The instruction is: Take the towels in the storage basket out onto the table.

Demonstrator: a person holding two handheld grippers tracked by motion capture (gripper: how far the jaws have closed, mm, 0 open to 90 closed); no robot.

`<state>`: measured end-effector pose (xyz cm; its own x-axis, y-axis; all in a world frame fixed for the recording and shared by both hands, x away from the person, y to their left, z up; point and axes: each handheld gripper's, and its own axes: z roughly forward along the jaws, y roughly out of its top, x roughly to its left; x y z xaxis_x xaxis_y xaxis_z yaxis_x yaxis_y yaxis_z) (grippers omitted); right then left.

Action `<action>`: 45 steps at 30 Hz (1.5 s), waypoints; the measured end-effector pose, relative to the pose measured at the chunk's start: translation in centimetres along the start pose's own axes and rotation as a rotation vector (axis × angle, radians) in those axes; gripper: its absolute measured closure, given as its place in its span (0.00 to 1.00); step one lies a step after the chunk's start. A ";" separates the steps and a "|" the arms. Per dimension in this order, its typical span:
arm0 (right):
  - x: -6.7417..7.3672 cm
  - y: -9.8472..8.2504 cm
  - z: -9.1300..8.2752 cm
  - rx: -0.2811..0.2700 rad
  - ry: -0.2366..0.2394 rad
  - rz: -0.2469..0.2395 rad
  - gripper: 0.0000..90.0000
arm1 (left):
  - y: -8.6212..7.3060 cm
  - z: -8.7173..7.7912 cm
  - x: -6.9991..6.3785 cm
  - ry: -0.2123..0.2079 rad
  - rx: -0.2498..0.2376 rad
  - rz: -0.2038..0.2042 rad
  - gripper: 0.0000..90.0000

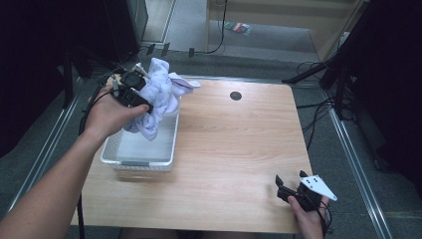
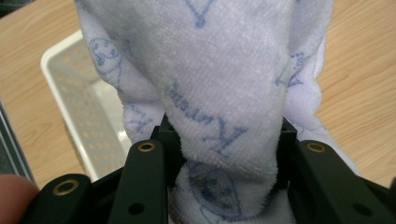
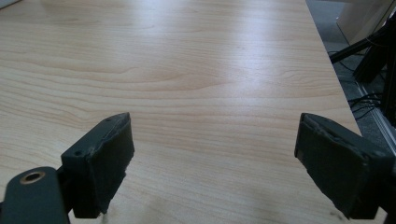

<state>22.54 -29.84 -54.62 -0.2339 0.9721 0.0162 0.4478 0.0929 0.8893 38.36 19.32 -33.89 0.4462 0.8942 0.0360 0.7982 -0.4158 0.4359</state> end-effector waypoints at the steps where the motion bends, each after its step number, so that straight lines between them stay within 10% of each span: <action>1: 0.0 0.0 0.0 0.000 0.001 0.000 0.13 | 0.5 -0.1 -0.6 -0.004 -0.001 0.011 0.68; 26: 0.3 -0.1 -0.2 -0.017 -0.021 -0.035 0.14 | 4.4 4.8 -9.4 -0.098 0.016 0.126 0.67; 45: 0.4 -0.1 -0.1 -0.015 -0.033 -0.040 0.14 | 4.4 9.9 -14.1 -0.165 0.058 0.155 0.67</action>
<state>22.34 -29.48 -54.64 -0.2227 0.9743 -0.0344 0.4256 0.1289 0.8957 39.59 3.29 -41.35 0.6214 0.7818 -0.0511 0.7350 -0.5591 0.3836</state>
